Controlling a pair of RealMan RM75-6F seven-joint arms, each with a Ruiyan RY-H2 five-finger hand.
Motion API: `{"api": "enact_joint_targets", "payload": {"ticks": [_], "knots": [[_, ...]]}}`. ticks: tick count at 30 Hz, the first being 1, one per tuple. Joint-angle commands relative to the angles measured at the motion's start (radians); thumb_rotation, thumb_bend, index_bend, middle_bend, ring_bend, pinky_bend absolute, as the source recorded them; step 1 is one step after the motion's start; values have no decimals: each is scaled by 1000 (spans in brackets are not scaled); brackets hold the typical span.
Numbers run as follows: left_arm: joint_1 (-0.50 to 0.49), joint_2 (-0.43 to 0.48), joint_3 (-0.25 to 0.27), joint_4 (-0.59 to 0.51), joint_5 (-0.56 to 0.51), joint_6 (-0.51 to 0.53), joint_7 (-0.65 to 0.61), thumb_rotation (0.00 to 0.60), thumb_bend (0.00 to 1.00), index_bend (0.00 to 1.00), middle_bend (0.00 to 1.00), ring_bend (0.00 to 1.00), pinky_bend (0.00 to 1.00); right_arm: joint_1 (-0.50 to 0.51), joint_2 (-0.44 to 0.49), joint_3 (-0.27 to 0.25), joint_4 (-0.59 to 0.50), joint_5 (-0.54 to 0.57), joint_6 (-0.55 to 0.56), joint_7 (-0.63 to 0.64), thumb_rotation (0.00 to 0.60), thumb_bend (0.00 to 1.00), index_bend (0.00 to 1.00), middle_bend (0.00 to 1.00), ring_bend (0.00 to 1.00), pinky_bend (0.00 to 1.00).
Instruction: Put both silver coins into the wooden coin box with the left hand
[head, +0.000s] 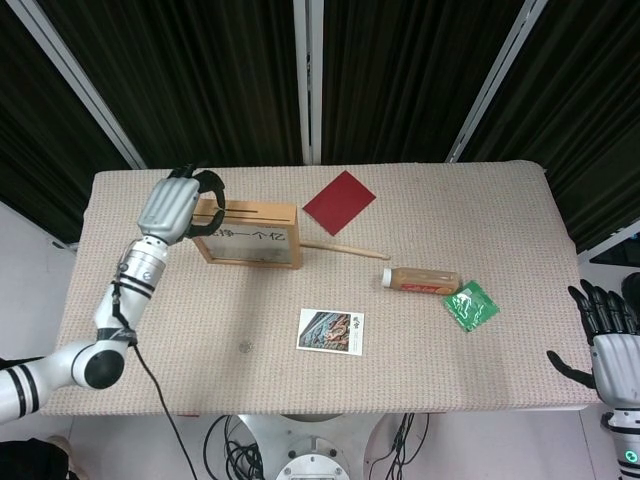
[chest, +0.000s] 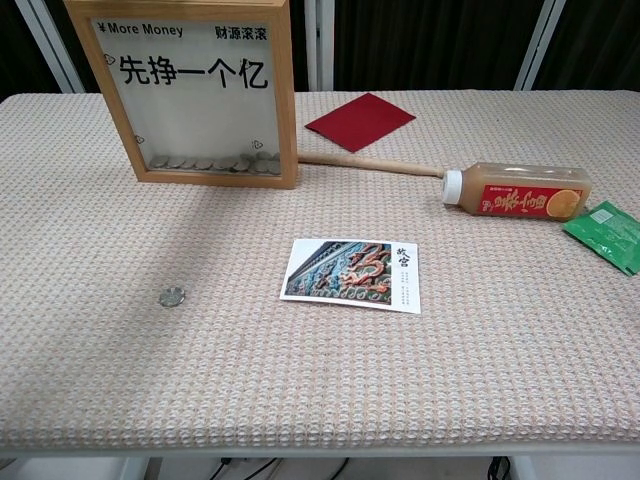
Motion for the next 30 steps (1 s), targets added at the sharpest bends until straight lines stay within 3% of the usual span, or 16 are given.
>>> {"api": "enact_joint_targets", "payload": {"ticks": [1,14,30], "knots": [[-71,-33,8,66,-93,-55,36,600,446,606,318,91,144,-2,4,3,5,3,3,9,600,98,0,0,0,0],[-113,-57,43,104,-206,-52,11,600,446,606,323,91,131,-2,3,6,30,20,-6,41,600,99,0,0,0,0],[-130,-55,72,87,-227,-30,-7,600,446,606,325,91,128,-2,-2,7,32,30,-14,38,600,100,0,0,0,0]]}}
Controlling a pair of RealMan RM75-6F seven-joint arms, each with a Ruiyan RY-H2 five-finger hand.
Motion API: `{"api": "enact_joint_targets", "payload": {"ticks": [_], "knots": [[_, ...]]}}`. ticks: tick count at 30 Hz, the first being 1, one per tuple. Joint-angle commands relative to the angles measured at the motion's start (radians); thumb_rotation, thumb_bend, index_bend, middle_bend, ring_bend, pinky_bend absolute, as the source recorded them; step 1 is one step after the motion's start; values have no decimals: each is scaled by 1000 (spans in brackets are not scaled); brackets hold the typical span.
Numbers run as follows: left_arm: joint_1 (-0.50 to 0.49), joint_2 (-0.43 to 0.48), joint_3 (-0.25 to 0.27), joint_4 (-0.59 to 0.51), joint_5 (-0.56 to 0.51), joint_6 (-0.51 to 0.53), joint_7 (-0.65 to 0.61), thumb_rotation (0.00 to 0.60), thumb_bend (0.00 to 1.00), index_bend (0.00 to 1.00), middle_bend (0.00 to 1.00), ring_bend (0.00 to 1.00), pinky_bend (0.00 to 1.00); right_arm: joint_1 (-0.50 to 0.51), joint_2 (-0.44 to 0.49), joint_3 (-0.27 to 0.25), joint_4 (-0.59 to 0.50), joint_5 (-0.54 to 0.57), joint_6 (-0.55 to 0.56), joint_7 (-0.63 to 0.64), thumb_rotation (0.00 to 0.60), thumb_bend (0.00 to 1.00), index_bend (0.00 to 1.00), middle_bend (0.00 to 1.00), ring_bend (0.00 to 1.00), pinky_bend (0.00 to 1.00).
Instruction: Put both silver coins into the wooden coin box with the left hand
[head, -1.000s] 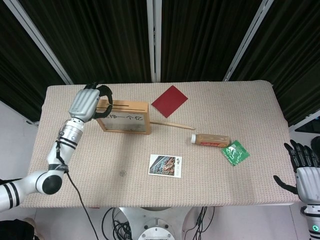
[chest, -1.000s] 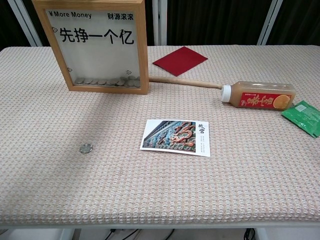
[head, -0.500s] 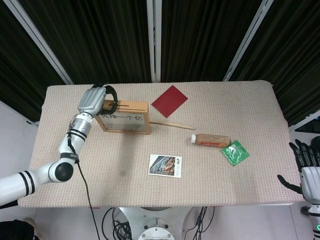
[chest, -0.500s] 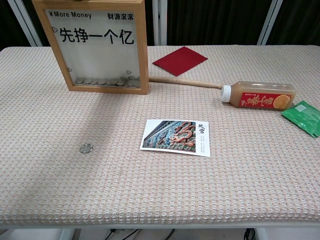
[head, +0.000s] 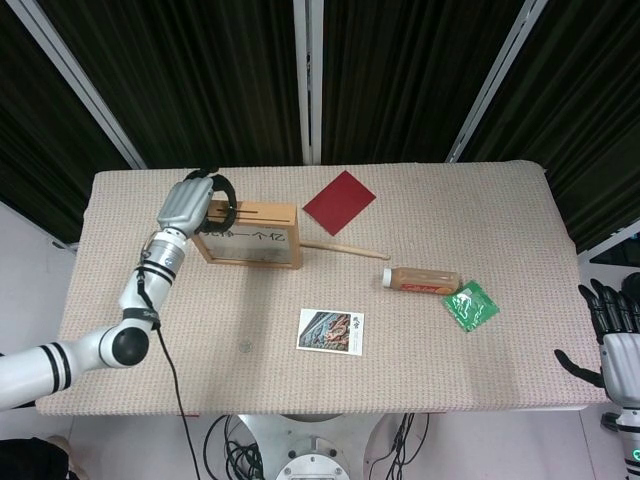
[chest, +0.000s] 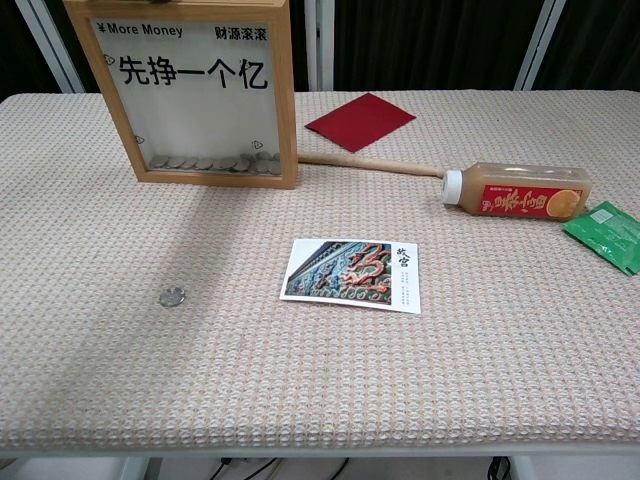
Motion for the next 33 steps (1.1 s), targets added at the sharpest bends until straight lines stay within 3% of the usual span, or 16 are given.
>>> {"api": "enact_joint_targets", "payload": {"ticks": [1,5,11,17,22,26,28,33], "knots": [[-4,-4,5,7,-3,-3,-4,600,446,606,325,91,128,0,0,1,2,4,-2,1,600,101,0,0,0,0],[-10,-11,11,17,1,-7,-9,600,446,571,325,91,128,0,0,3,5,8,-3,4,600,103,0,0,0,0],[-3,-15,13,20,52,-3,-41,600,432,325,294,91,121,0,1,5,7,13,-8,9,600,125,0,0,0,0],[10,-5,11,5,89,11,-70,600,429,204,284,91,119,1,1,4,6,15,-13,12,600,125,0,0,0,0],[58,27,0,-89,201,121,-95,600,425,216,287,91,123,0,3,5,3,12,-7,9,600,125,0,0,0,0],[139,69,14,-218,343,270,-105,600,423,343,304,107,149,2,6,9,-1,13,-5,3,600,124,0,0,0,0],[196,107,49,-299,417,330,-102,600,423,425,325,136,180,3,8,12,-5,13,-2,2,600,125,0,0,0,0],[340,187,173,-437,585,422,-114,600,422,454,342,154,206,4,7,16,-5,16,-2,1,600,124,0,0,0,0]]}}
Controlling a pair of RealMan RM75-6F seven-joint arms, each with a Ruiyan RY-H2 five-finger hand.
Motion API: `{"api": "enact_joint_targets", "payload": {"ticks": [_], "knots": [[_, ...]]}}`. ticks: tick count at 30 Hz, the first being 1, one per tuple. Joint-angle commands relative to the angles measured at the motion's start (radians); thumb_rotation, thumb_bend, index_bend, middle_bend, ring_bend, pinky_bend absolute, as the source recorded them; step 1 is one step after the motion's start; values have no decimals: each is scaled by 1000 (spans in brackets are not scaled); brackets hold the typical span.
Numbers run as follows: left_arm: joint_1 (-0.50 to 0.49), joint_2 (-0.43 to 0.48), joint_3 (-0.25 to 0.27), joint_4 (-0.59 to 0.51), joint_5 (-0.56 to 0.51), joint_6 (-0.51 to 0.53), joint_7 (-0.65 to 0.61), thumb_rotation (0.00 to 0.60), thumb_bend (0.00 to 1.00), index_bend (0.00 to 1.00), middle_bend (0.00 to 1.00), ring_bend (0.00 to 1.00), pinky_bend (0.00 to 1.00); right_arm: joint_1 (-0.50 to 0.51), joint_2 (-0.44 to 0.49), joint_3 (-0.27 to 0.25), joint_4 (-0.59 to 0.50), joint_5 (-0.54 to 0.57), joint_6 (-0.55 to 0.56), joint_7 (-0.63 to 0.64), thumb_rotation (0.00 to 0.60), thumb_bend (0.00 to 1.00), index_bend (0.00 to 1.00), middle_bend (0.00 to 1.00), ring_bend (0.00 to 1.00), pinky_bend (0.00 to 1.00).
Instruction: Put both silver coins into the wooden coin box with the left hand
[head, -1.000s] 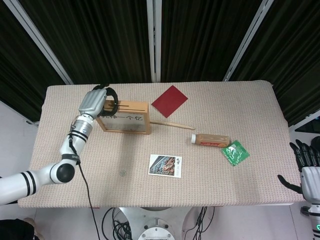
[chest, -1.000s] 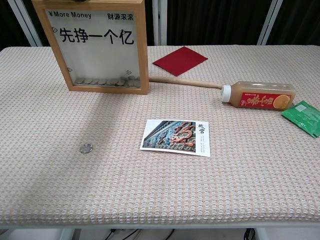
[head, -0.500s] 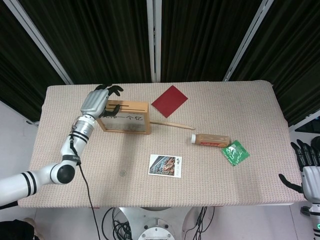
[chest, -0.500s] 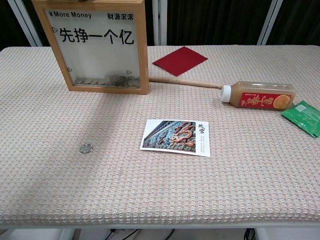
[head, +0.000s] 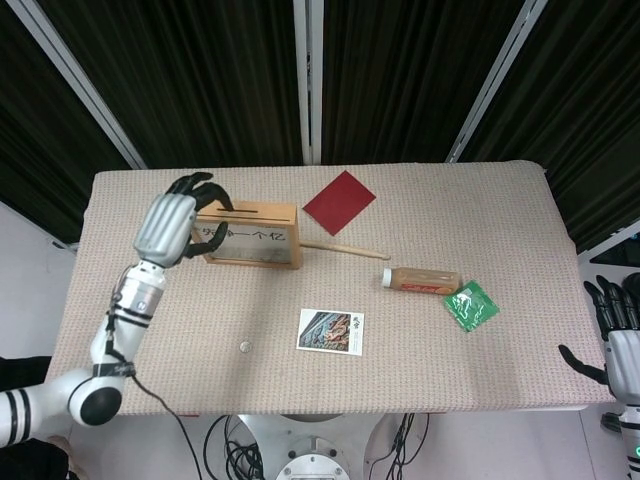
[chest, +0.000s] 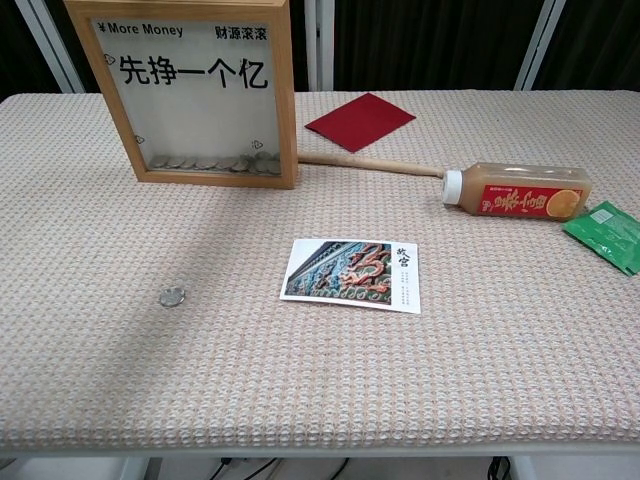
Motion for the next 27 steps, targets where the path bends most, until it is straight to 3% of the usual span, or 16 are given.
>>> {"api": "enact_joint_targets", "payload": {"ticks": [1,6,11,17,21,27], "knots": [[153,74,133,-123,171,92,-33,600,423,455,342,154,207,2,-1,1,1,3,-5,0,600,124,0,0,0,0],[256,31,266,-91,313,112,-97,600,423,462,342,154,207,4,0,-1,-6,-9,-1,1,600,123,0,0,0,0],[318,-110,356,79,430,125,-79,600,423,462,342,154,207,2,10,-5,-26,-27,13,-11,600,125,0,0,0,0],[345,-266,395,278,523,122,-59,600,423,449,338,154,206,-6,19,-9,-41,-26,19,-6,600,124,0,0,0,0],[362,-358,397,396,573,148,-27,600,413,368,289,154,197,-10,17,-9,-34,-18,21,-11,600,125,0,0,0,0],[370,-444,408,500,624,151,-21,600,281,331,274,154,180,-14,17,-9,-30,-14,21,-6,600,125,0,0,0,0]]}}
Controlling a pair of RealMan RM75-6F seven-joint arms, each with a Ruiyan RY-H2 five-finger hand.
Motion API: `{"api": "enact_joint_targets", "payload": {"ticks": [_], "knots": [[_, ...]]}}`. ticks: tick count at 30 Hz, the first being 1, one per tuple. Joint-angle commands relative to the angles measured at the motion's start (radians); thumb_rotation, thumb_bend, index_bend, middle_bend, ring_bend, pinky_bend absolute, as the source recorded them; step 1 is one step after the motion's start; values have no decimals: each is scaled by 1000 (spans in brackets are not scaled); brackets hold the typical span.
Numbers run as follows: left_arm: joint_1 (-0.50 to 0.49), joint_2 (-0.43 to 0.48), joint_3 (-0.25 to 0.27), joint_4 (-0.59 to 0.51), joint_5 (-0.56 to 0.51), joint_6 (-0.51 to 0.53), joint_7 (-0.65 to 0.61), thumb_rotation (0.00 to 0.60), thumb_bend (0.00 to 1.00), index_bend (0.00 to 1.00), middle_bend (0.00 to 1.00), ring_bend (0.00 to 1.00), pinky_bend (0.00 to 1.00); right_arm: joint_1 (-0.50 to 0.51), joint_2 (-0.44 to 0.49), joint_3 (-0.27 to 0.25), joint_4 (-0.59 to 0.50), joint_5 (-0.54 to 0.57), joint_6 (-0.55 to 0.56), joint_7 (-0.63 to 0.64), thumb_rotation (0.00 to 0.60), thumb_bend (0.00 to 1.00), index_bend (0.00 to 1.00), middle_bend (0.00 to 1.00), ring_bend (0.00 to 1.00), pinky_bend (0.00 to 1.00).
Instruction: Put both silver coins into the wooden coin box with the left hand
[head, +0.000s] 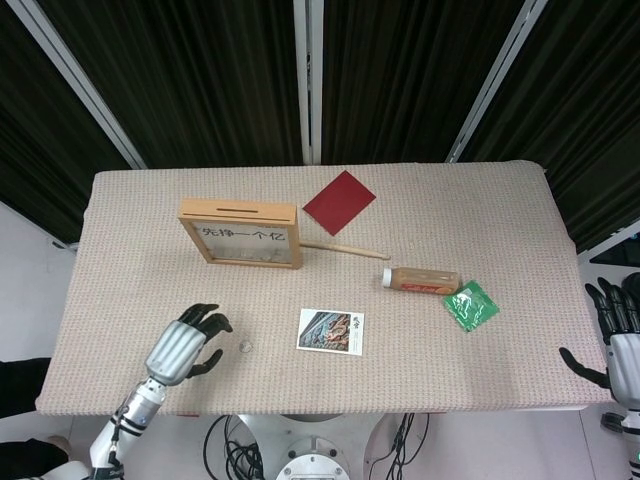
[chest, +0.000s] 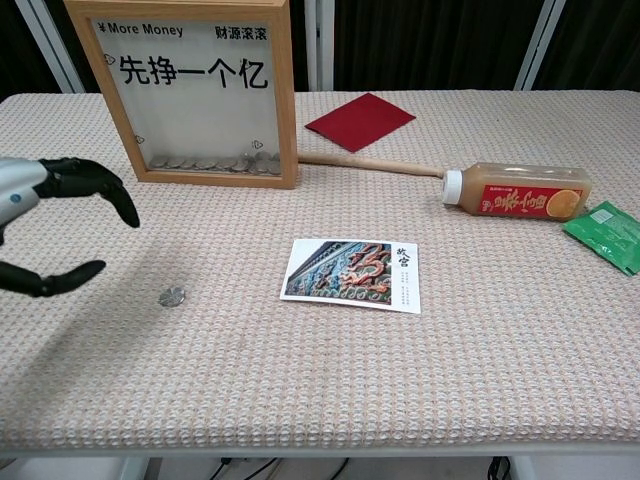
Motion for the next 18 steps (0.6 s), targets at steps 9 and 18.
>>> {"api": "enact_joint_targets", "payload": {"ticks": [9,18], "knots": [[-4,-100,12,132,52,-42,13,600,183,322,265,141,164,7,-9,-5,5,2,-21,-7,600,124,0,0,0,0],[-4,-162,1,259,70,-36,42,600,184,362,263,141,160,2,-4,-2,1,6,-15,-14,600,127,0,0,0,0]]}}
